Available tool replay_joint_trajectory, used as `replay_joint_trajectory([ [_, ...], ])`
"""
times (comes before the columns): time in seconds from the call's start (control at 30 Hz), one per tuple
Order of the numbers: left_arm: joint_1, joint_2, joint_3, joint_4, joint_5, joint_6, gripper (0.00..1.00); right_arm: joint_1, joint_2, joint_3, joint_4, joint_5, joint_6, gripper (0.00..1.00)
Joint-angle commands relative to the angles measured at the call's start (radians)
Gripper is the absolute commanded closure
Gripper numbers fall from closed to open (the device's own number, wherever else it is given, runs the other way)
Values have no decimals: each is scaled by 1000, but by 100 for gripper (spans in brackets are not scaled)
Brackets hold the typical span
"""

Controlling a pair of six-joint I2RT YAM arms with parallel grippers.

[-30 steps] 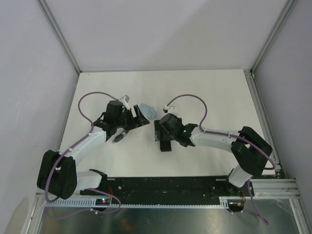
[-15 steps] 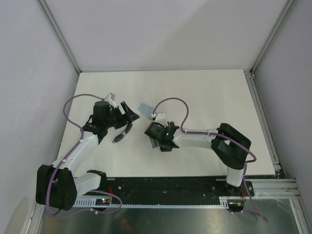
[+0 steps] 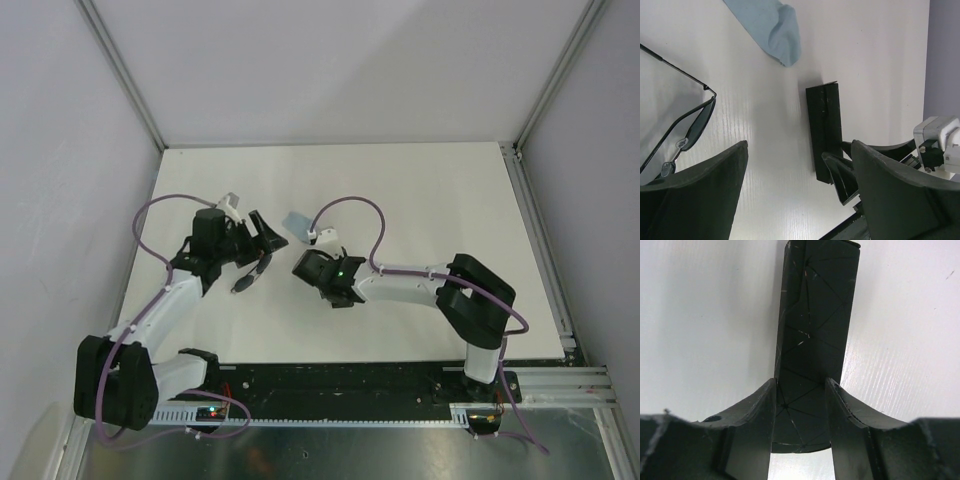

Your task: Organize the sunglasses

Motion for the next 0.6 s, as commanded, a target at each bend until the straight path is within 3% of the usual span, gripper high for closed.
replay_joint_trajectory([
  [0.0, 5, 7, -9, 27, 31, -6, 12, -14, -29, -12, 37, -60, 14, 55],
  [0.4, -97, 106, 6, 54, 20, -12, 15, -97, -191, -158, 183, -202, 34, 58],
  [0.57, -164, 194, 33, 86, 15, -16, 20, -132, -222, -182, 168, -206, 34, 68],
])
